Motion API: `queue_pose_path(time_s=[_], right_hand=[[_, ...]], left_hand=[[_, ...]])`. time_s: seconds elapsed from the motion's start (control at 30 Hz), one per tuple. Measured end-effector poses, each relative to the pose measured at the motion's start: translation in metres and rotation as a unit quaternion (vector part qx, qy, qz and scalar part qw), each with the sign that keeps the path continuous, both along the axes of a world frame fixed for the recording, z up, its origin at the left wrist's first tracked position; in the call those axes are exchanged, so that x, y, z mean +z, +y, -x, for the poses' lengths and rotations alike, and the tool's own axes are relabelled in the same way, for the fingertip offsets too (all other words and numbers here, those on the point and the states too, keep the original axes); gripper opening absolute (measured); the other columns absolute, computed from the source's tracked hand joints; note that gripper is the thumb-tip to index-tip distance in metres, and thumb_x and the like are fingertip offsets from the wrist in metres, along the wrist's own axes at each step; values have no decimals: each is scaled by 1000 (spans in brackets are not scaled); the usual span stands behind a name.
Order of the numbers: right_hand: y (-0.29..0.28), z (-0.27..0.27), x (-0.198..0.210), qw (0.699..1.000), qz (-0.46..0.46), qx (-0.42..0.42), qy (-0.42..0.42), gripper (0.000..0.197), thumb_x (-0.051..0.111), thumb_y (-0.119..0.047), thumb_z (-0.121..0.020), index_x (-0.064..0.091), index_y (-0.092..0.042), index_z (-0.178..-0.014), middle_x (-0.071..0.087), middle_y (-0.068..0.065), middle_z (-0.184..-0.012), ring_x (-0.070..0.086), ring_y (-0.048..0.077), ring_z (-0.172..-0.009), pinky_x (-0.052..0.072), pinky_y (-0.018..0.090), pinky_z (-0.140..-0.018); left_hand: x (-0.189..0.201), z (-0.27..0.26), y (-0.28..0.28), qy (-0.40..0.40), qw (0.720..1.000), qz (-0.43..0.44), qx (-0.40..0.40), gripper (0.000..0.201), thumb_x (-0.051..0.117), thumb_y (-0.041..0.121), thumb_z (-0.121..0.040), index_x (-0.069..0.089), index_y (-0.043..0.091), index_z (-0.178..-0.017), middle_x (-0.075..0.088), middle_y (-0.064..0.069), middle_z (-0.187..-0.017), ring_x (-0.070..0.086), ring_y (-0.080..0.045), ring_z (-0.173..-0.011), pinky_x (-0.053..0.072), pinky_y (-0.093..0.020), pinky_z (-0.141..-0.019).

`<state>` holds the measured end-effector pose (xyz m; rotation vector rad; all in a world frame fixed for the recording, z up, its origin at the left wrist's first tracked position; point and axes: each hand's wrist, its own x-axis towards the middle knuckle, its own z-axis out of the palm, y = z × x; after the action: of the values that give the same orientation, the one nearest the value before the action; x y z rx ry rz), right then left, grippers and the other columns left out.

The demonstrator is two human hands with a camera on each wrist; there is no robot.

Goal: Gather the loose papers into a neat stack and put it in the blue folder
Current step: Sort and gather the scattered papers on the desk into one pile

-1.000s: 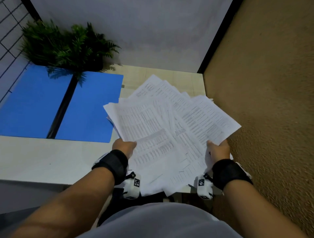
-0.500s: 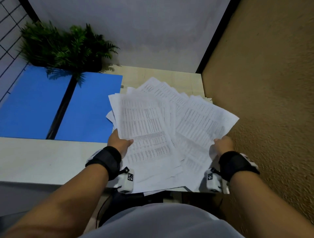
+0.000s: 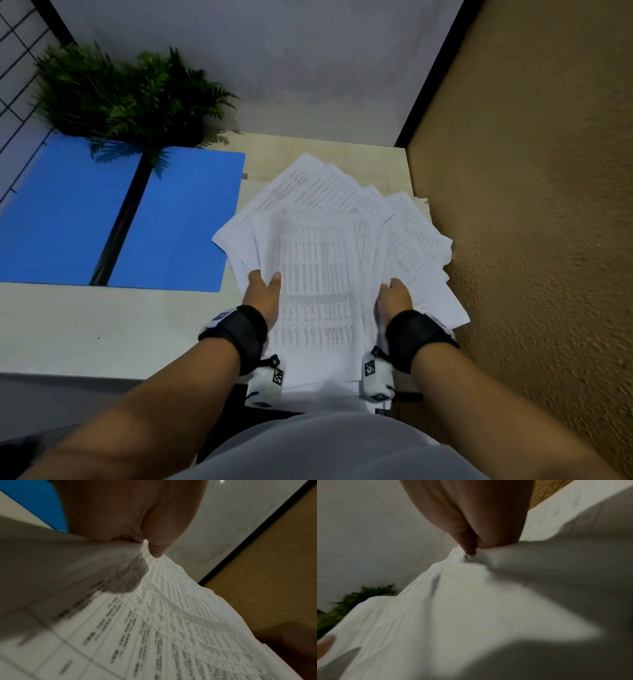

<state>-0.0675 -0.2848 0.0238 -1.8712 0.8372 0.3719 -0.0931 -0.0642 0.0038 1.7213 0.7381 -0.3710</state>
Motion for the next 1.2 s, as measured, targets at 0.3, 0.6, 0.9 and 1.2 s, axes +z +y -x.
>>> queue_pose_path(time_s=[0.3, 0.6, 0.9, 1.2], right_hand=[[-2, 10, 0, 990, -132, 25, -41, 35, 72, -14, -85, 58, -8, -116, 63, 14, -122, 62, 27, -108, 47, 34, -90], [-67, -4, -5, 993, -84, -87, 2, 24, 63, -22, -93, 54, -3, -104, 41, -7, -29, 36, 6, -21, 29, 15, -31], [-44, -17, 9, 962, -257, -95, 6, 32, 50, -12, -99, 57, -5, -129, 63, 14, -125, 59, 34, -114, 40, 53, -106], [-22, -40, -17, 977, -210, -18, 6, 49, 72, -18, -83, 58, -14, -129, 66, 13, -123, 63, 33, -112, 47, 53, -99]], left_hand=[[8, -2, -13, -50, 994, 11, -101, 36, 69, 44, -85, 60, 24, -113, 65, 8, -105, 62, -18, -98, 53, -35, -89], [3, -129, 60, -24, 946, -295, -132, 59, 64, 35, -90, 42, 14, -141, 48, -14, -144, 44, -36, -132, 41, -46, -105], [1, -113, 57, -71, 963, -228, -121, 55, 80, 6, -77, 57, 11, -127, 51, -13, -120, 59, -31, -99, 47, -32, -84], [3, -27, 33, -30, 971, -91, -217, 29, 44, -8, -87, 69, 4, -92, 67, -10, -90, 59, -22, -86, 45, -25, -76]])
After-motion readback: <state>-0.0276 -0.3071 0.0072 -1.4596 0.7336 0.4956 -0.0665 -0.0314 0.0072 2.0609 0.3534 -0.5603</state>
